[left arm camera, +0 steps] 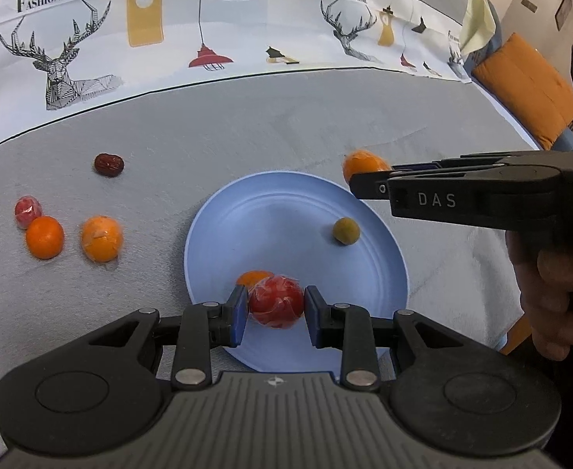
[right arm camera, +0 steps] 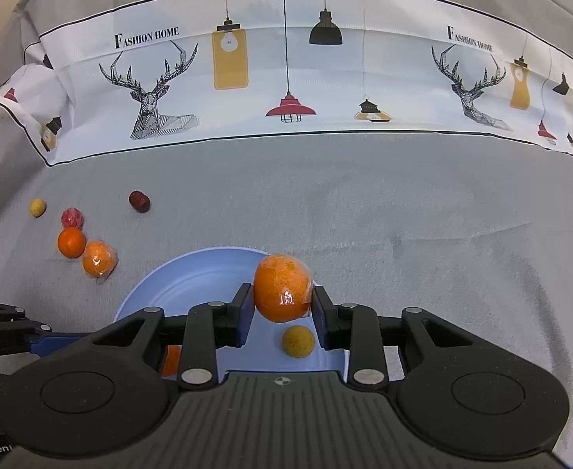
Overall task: Organize fruits
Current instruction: 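Carry the red plum and netted tangerine over the blue plate with both tools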
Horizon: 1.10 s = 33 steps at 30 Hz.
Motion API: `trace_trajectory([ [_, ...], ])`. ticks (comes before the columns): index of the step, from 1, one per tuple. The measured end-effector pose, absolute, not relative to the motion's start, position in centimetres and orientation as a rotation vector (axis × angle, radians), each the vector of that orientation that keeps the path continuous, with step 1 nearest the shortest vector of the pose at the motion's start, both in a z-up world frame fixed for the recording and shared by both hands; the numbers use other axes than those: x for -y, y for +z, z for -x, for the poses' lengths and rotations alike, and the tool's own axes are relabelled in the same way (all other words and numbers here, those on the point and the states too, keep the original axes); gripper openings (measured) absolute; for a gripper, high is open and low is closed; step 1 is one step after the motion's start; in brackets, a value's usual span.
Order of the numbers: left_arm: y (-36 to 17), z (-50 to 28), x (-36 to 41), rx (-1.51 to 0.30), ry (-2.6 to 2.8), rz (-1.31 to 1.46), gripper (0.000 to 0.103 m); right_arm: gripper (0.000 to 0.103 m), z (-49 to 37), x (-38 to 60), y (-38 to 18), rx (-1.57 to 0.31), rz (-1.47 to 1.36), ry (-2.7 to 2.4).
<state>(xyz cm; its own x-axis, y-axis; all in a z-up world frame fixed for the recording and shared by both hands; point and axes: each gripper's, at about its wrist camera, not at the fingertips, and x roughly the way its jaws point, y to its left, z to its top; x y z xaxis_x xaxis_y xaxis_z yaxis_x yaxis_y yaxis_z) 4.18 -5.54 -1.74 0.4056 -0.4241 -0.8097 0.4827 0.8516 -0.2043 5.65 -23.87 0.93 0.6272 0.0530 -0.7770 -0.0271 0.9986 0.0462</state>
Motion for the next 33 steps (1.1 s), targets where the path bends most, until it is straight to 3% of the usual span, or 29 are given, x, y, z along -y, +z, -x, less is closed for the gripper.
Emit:
trace_trajectory([
  [33, -1.88, -4.20, 6.12, -0.999, -0.592, -0.080, 0.034, 0.033, -5.82, 23.19, 0.64, -0.904, 0.008, 0.082],
])
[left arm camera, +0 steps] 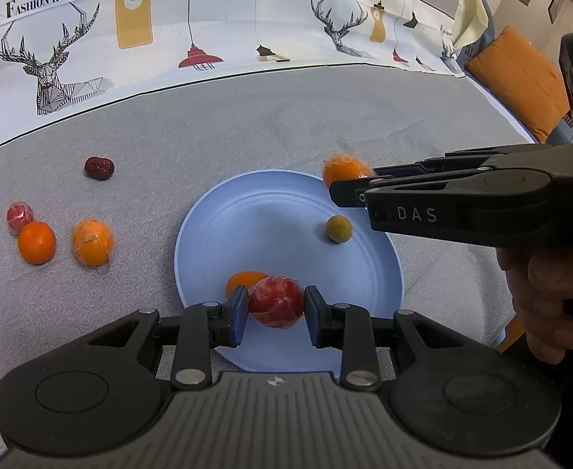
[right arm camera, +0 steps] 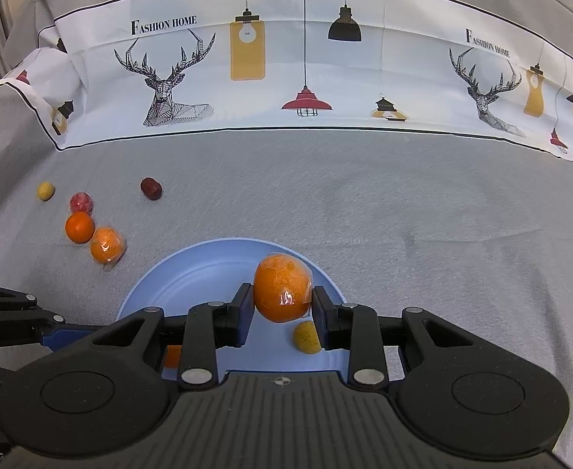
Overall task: Organize fruits
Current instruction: 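Carry the red plum and netted tangerine over the blue plate with both tools, then open the left tool to drop the plum while the right tool releases the tangerine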
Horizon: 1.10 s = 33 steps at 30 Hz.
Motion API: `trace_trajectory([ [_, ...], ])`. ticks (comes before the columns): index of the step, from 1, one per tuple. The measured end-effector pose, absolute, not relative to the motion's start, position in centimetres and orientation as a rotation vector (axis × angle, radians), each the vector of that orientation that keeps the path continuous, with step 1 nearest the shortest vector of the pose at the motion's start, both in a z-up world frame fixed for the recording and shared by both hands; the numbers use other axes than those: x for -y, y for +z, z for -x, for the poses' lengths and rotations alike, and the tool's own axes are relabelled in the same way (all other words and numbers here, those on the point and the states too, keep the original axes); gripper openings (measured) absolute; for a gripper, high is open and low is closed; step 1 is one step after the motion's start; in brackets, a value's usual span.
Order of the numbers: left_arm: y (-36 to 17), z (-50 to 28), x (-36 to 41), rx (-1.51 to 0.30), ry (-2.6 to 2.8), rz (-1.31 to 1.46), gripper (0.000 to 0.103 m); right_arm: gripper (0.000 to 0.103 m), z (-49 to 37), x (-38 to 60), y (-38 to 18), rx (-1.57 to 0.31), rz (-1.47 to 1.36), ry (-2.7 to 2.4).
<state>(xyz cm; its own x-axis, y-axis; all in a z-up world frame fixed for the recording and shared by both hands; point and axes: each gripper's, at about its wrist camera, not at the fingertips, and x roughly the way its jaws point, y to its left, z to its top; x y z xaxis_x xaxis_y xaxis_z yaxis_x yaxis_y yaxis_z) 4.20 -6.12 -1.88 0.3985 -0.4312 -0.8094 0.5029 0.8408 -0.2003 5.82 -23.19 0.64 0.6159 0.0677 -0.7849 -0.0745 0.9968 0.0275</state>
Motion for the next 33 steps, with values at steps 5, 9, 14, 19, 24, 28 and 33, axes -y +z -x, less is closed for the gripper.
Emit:
trace_trajectory([
  [5, -1.9, -4.2, 6.1, -1.000, -0.592, -0.078, 0.034, 0.033, -5.9, 23.2, 0.6, -0.907, 0.007, 0.085],
  [9, -1.9, -4.2, 6.1, -1.001, -0.596, -0.072, 0.034, 0.034, -5.9, 23.2, 0.5, -0.912, 0.006, 0.092],
  [14, -1.7, -4.4, 5.8, -1.002, -0.598, -0.043, 0.043, 0.048, -5.9, 23.1, 0.5, -0.908, 0.012, 0.095],
  [19, -1.6, -4.5, 5.5, -1.003, -0.588, -0.034, 0.043, 0.052, -5.8, 23.2, 0.7, -0.895, 0.006, 0.086],
  [24, -1.4, -4.6, 5.3, -0.999, -0.582, -0.024, 0.043, 0.052, -5.8, 23.3, 0.8, -0.887, 0.003, 0.077],
  [28, -1.3, -4.7, 5.0, -1.000, -0.575, -0.013, 0.043, 0.052, -5.8, 23.2, 0.8, -0.881, 0.014, 0.074],
  [33, -1.1, -4.7, 4.8, -1.000, -0.570, -0.010, 0.043, 0.052, -5.8, 22.9, 0.8, -0.875, 0.039, 0.072],
])
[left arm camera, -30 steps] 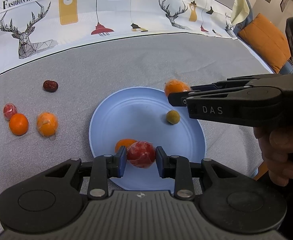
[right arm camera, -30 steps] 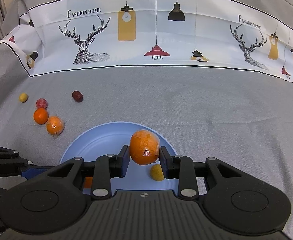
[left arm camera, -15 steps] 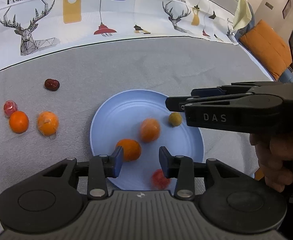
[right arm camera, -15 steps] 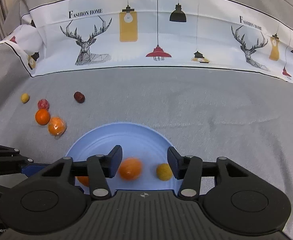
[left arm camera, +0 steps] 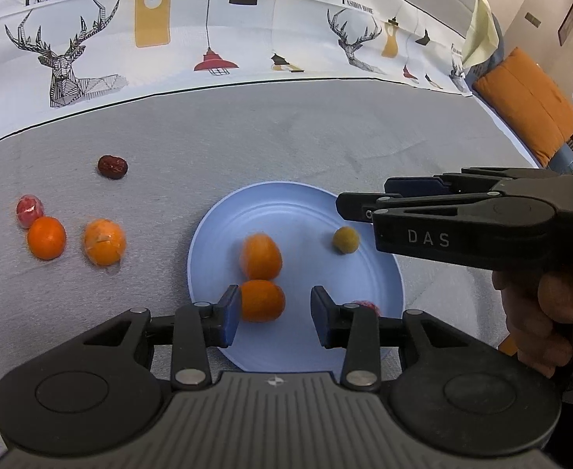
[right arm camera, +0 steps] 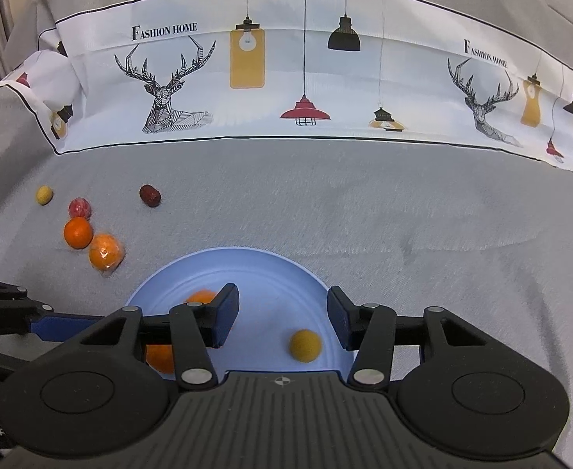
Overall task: Organize fruits
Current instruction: 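Open the left tool to drop the plum while the right tool releases the tangerine, then withdraw both tools from the plate back toward the fruit pile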
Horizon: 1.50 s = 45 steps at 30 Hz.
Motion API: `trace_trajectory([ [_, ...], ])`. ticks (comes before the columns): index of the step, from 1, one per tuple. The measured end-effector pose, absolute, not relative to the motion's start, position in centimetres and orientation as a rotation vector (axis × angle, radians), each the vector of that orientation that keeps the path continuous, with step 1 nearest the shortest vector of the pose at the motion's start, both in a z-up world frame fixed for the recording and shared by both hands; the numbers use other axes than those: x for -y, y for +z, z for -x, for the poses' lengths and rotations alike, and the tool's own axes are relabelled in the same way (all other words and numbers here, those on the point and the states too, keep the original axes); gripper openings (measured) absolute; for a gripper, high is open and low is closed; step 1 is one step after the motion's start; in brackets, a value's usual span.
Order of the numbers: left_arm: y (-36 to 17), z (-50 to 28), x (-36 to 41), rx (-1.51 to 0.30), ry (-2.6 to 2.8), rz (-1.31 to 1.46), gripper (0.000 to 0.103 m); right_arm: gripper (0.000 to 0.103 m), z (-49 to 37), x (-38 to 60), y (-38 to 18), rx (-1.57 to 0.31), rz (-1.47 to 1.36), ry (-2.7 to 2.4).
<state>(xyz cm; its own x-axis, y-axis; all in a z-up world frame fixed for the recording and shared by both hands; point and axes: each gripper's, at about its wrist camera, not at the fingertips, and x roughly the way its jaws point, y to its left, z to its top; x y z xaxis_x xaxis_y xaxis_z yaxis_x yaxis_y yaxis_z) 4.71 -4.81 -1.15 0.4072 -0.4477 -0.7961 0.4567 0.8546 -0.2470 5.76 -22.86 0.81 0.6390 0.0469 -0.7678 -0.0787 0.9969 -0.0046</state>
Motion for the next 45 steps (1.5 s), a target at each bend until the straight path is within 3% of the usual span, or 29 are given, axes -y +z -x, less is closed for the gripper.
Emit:
trace_trajectory([
  [12, -1.0, -5.2, 3.7, -1.010, -0.546, 0.007, 0.036, 0.046, -5.7, 23.0, 0.9, -0.862, 0.037, 0.064],
  [19, -0.9, -6.2, 1.1, -1.040, -0.481, 0.081, 0.030, 0.026, -5.7, 23.2, 1.2, -0.838, 0.011, 0.062],
  [33, -1.5, -8.2, -11.1, -1.170, -0.132, 0.425, 0.030, 0.026, -5.8, 22.5, 1.8, -0.806, -0.031, 0.089],
  [45, -3.7, -8.0, -11.5, -1.298, -0.020, 0.330, 0.031, 0.026, -6.2, 21.0, 1.6, -0.825, -0.039, 0.155],
])
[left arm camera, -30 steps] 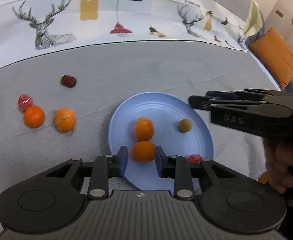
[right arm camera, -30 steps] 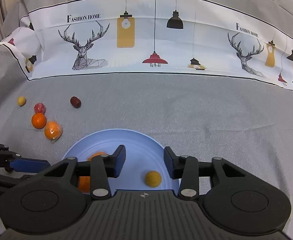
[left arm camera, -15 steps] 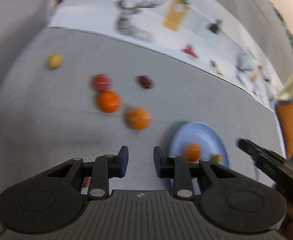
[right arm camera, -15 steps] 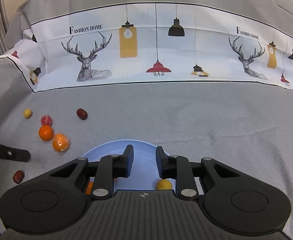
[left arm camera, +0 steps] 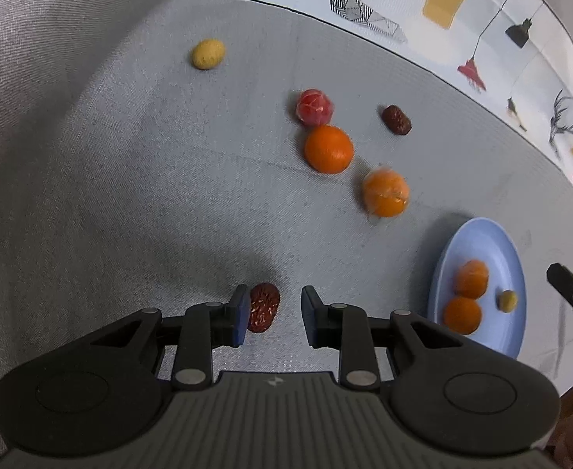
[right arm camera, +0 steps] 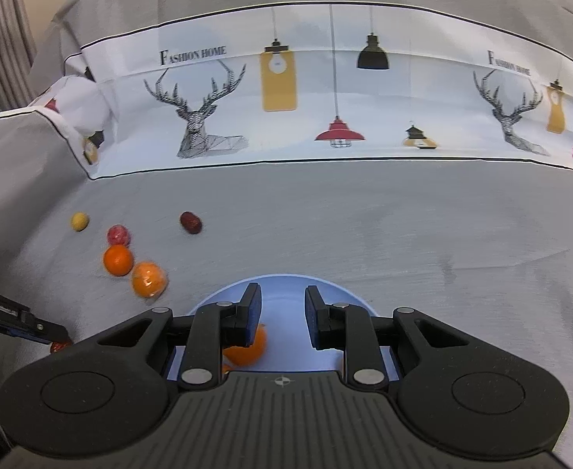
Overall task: Organize fruits
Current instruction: 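Withdraw both tools from the plate back toward the fruit pile, then close the left tool on a dark red date while the right tool grips a netted tangerine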
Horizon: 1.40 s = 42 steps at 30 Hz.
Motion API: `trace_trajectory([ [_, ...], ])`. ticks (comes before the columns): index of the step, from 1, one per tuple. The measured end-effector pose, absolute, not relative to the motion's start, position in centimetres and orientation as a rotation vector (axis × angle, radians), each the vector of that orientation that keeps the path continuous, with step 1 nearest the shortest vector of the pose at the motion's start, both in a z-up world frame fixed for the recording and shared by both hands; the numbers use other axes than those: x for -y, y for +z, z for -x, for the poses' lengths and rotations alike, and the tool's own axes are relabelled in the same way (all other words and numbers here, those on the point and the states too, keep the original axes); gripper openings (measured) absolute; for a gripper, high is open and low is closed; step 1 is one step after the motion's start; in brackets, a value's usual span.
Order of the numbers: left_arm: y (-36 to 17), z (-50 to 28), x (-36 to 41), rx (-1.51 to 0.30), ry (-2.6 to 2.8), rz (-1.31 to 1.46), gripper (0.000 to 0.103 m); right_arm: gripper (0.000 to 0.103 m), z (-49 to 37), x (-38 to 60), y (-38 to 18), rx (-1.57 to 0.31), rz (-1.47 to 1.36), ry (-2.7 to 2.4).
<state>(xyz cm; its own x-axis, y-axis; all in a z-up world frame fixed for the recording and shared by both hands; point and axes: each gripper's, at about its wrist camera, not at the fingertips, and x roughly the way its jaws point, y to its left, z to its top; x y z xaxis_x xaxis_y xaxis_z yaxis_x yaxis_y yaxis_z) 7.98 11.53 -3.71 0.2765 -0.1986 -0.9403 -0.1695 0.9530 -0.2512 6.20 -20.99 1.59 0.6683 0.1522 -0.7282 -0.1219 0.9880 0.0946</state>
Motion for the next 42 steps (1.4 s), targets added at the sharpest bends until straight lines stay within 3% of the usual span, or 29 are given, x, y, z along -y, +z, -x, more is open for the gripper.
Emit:
trace_trajectory([
  [6, -4.4, -8.1, -11.1, -1.339, -0.007, 0.298, 0.030, 0.026, -6.5, 20.0, 1.5, -0.830, -0.045, 0.181],
  [8, -4.6, -8.3, -10.9, -1.346, -0.007, 0.287, 0.022, 0.026, -6.7, 19.5, 1.4, -0.832, -0.046, 0.192],
  [15, -3.6, -8.6, -11.5, -1.273, 0.023, 0.340, 0.022, 0.026, -7.7, 15.9, 0.8, -0.838, -0.031, 0.266],
  [22, -4.5, -9.2, -10.8, -1.309, 0.016, 0.335, 0.022, 0.027, -9.4, 11.3, -0.5, -0.866, -0.010, 0.350],
  [24, -4.7, -9.3, -10.6, -1.317, 0.015, 0.325, 0.022, 0.030, -10.1, 10.3, -1.2, -0.875, 0.008, 0.361],
  [27, -4.9, -9.4, -10.7, -1.322, 0.015, 0.332, 0.022, 0.044, -11.1, 9.0, -2.1, -0.880, 0.039, 0.370],
  [42, -5.4, -9.7, -10.4, -1.333, 0.008, 0.326, 0.022, 0.047, -14.6, 6.9, -5.9, -0.955, 0.094, 0.376],
])
